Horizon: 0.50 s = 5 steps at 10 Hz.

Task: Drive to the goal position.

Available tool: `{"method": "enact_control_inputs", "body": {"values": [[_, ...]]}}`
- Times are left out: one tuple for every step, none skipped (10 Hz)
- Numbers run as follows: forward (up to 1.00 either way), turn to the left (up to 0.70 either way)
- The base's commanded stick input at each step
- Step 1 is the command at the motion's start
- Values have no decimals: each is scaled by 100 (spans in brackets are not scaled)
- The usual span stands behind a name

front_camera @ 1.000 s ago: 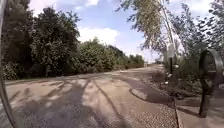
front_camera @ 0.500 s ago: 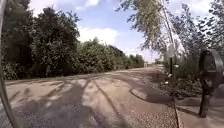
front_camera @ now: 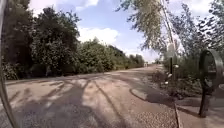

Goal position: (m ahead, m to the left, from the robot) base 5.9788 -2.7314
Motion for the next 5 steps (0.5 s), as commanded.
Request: {"method": "enact_control_inputs", "body": {"values": [[4, 0], [0, 0], [2, 0], [4, 0], [4, 0]]}}
